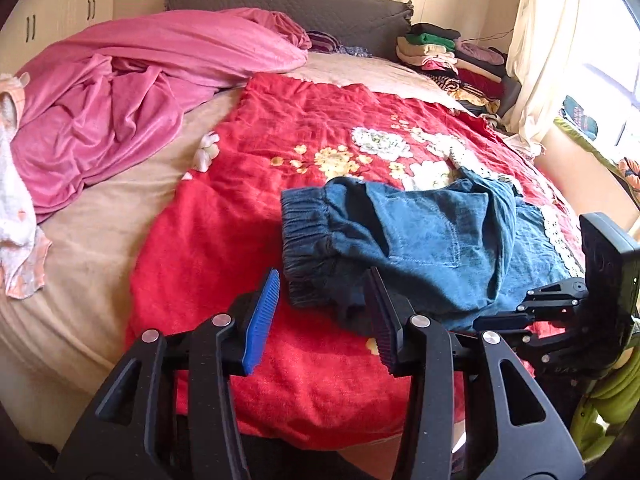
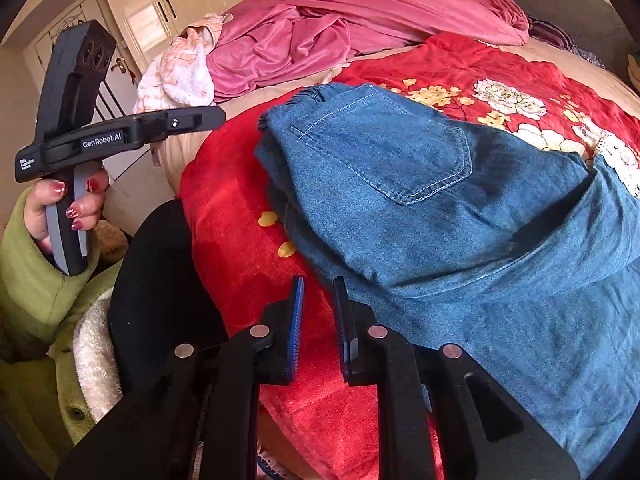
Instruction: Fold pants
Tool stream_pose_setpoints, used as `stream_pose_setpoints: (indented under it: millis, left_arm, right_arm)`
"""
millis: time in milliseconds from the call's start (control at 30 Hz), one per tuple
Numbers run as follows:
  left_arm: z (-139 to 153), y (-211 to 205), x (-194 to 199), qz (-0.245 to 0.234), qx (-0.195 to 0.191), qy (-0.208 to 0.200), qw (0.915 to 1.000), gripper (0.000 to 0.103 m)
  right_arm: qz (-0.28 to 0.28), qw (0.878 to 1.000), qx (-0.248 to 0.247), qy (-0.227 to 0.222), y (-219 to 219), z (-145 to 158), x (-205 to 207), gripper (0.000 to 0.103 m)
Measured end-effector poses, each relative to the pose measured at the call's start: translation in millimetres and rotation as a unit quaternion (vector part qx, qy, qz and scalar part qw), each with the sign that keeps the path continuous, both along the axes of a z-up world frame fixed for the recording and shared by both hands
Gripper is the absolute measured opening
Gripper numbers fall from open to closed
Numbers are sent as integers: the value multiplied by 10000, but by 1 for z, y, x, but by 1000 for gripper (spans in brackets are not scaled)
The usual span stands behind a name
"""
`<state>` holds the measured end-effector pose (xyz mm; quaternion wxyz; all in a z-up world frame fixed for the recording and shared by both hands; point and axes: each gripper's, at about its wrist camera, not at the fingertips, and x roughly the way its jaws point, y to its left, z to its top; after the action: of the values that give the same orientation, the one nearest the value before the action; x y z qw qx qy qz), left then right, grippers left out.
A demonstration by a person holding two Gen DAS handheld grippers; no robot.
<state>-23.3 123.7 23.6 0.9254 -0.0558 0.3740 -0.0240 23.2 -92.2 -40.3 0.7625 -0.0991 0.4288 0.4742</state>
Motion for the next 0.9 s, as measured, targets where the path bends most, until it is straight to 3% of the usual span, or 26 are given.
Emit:
stream_pose_setpoints:
  millis: [200,333,500,633,767,900]
  left_arm:
    - [1,-35,42,-374,-104,65,9992,36]
    - [-20,-51,59,-454,116,349,9983,36]
    - [-55,-48,52,-392,187,882,9952,36]
    - [-68,-48,39,-391,125,1037,9938,36]
    - [-71,-46,39,-399,32,1037,9938,36]
    - [-73,-52,40,-392,183,1012,9939,36]
  right_arm:
    - [-310,9992,173,-206,-20,19,0,15]
    - [-722,9962,253,-421,-40,35,10,16]
    - [-987,9936,121,-530,-37,42,34,35]
    - [-1084,9931,-184,-414,-19,28,49,39]
    - [-1282,9876,-898,94,-11,-15,58,43]
    - [-1361,9892,-515,191,-24,-12,53,43]
